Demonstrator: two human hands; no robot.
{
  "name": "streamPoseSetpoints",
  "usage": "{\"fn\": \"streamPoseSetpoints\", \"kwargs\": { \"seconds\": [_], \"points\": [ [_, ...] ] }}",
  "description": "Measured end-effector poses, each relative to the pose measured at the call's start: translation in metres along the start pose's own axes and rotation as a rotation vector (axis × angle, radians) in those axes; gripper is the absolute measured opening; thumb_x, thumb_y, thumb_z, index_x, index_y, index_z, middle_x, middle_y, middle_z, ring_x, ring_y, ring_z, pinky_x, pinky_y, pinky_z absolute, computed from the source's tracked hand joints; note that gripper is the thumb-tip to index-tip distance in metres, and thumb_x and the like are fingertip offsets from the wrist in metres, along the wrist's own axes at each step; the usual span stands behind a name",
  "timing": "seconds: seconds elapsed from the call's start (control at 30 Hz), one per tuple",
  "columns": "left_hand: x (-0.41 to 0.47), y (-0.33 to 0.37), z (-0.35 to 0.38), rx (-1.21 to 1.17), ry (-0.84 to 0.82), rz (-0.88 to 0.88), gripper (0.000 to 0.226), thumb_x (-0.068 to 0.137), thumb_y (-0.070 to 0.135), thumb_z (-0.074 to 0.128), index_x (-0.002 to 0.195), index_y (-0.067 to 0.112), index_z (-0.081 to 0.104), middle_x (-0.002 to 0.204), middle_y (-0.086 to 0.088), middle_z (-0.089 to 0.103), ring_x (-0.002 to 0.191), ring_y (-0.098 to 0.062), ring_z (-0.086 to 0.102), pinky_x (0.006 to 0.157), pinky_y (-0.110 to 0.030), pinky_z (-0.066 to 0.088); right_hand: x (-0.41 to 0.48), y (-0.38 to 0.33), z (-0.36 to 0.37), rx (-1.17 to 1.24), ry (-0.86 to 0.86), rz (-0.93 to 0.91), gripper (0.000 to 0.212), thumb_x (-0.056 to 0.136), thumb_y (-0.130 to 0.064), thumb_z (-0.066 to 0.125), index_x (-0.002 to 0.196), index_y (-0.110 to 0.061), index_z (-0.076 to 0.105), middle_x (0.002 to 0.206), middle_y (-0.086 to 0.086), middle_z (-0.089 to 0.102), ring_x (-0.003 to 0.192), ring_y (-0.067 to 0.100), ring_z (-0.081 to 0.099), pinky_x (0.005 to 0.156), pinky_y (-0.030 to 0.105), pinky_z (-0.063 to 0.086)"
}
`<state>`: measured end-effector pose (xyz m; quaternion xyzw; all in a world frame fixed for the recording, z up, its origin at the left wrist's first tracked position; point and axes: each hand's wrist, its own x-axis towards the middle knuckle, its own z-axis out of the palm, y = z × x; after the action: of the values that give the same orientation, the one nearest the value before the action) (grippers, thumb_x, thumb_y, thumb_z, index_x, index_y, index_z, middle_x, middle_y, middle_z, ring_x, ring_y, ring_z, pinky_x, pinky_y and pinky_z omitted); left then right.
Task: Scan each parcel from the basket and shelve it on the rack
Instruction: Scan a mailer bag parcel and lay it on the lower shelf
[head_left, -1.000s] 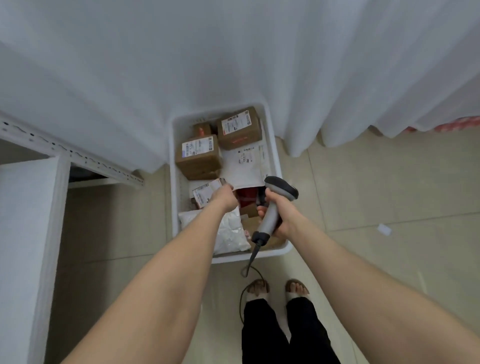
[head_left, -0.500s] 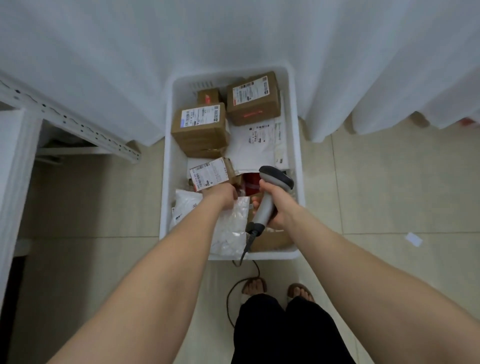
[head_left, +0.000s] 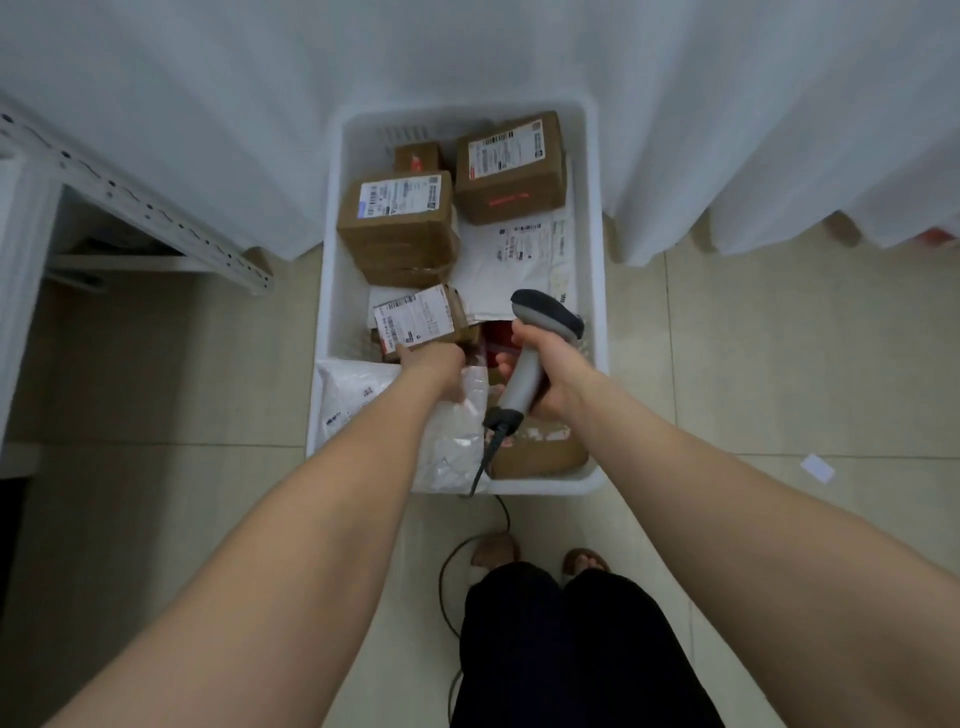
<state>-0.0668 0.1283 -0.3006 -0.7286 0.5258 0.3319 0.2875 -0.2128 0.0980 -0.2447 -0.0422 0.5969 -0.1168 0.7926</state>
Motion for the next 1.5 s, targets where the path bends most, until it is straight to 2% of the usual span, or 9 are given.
{"fn": "streamPoseSetpoints", "kwargs": {
  "seconds": [0.23, 0.43, 0.6, 0.7, 0.8, 0.93, 1.13, 1.33, 1.5],
  "points": [
    [-0.06, -0.035, -0.083, -0.623, 0.474, -0.124, 0.011, 0.096, 0.018, 0.05, 0.102, 0.019, 0.059, 0.11, -0.009, 0.062, 0.092, -0.025, 0.056, 0.073, -0.034, 0.041, -0.057, -0.006, 0.022, 0.021, 0.013, -0.052, 0.015, 0.091, -0.024, 0.067, 0.089, -0.009, 0.064, 0.072, 0.005, 0.061, 0.062, 0.014, 0.056, 0.07, 0.029, 0.052],
    [-0.147, -0.056, -0.17, -1.145, 0.661, -0.196, 0.026, 0.097, 0.019, 0.051, 0.122, 0.013, 0.055, 0.12, -0.006, 0.058, 0.108, -0.027, 0.055, 0.086, -0.026, 0.04, -0.149, -0.034, 0.05, -0.084, 0.123, -0.19, 0.019, 0.085, -0.016, 0.07, 0.098, -0.015, 0.056, 0.083, 0.007, 0.06, 0.083, 0.025, 0.062, 0.088, 0.049, 0.054],
    [-0.229, -0.075, -0.246, -1.484, 0.761, -0.169, 0.013, 0.089, 0.016, 0.064, 0.1, 0.011, 0.06, 0.096, -0.001, 0.059, 0.09, -0.019, 0.055, 0.081, -0.029, 0.045, -0.244, -0.06, 0.082, -0.048, 0.06, -0.264, 0.016, 0.083, -0.017, 0.075, 0.091, -0.016, 0.062, 0.075, 0.004, 0.067, 0.065, 0.014, 0.065, 0.048, 0.028, 0.053],
    [-0.279, -0.087, -0.287, -1.639, 0.737, -0.093, 0.019, 0.086, 0.016, 0.068, 0.074, 0.02, 0.055, 0.086, -0.003, 0.063, 0.088, -0.021, 0.06, 0.086, -0.034, 0.053, -0.298, -0.071, 0.107, 0.021, -0.049, -0.27, 0.012, 0.084, -0.012, 0.074, 0.084, -0.01, 0.062, 0.056, 0.002, 0.066, 0.042, 0.012, 0.06, 0.044, 0.022, 0.051],
    [-0.325, -0.098, -0.322, -1.717, 0.706, -0.033, 0.012, 0.086, 0.018, 0.071, 0.082, 0.013, 0.06, 0.099, -0.011, 0.066, 0.093, -0.022, 0.064, 0.094, -0.043, 0.052, -0.346, -0.077, 0.135, -0.001, -0.075, -0.318, 0.015, 0.084, -0.005, 0.071, 0.076, -0.009, 0.059, 0.053, 0.003, 0.061, 0.041, 0.012, 0.054, 0.047, 0.023, 0.05],
    [-0.373, -0.11, -0.352, -1.755, 0.65, 0.005, 0.053, 0.089, 0.033, 0.066, 0.129, 0.001, 0.052, 0.12, -0.01, 0.062, 0.109, -0.023, 0.062, 0.098, -0.037, 0.049, -0.391, -0.079, 0.159, -0.04, -0.082, -0.367, 0.015, 0.084, -0.003, 0.069, 0.075, -0.009, 0.06, 0.047, 0.001, 0.059, 0.04, 0.011, 0.053, 0.052, 0.025, 0.049],
    [-0.443, -0.117, -0.356, -1.691, 0.508, 0.182, 0.056, 0.087, 0.041, 0.066, 0.129, 0.007, 0.049, 0.111, -0.004, 0.064, 0.094, -0.02, 0.065, 0.082, -0.036, 0.055, -0.433, -0.071, 0.169, -0.004, -0.068, -0.4, 0.013, 0.082, -0.002, 0.068, 0.08, -0.01, 0.058, 0.059, 0.002, 0.053, 0.045, 0.011, 0.05, 0.049, 0.024, 0.047],
    [-0.51, -0.124, -0.299, -1.464, 0.15, 0.205, 0.044, 0.079, 0.038, 0.073, 0.117, 0.02, 0.061, 0.108, -0.002, 0.071, 0.094, -0.02, 0.068, 0.081, -0.041, 0.056, -0.476, -0.053, 0.154, 0.108, -0.159, -0.451, 0.013, 0.082, -0.006, 0.069, 0.089, -0.011, 0.059, 0.064, 0.001, 0.055, 0.06, 0.016, 0.057, 0.081, 0.033, 0.054],
    [-0.558, -0.101, -0.262, -1.495, 0.328, 0.266, 0.04, 0.08, 0.016, 0.075, 0.116, 0.017, 0.057, 0.099, 0.0, 0.071, 0.083, -0.016, 0.069, 0.069, -0.029, 0.059, -0.512, -0.02, 0.125, -0.003, -0.185, -0.488, 0.035, 0.081, -0.012, 0.074, 0.115, -0.008, 0.063, 0.102, 0.009, 0.071, 0.1, 0.029, 0.068, 0.094, 0.05, 0.052]
  ]
}}
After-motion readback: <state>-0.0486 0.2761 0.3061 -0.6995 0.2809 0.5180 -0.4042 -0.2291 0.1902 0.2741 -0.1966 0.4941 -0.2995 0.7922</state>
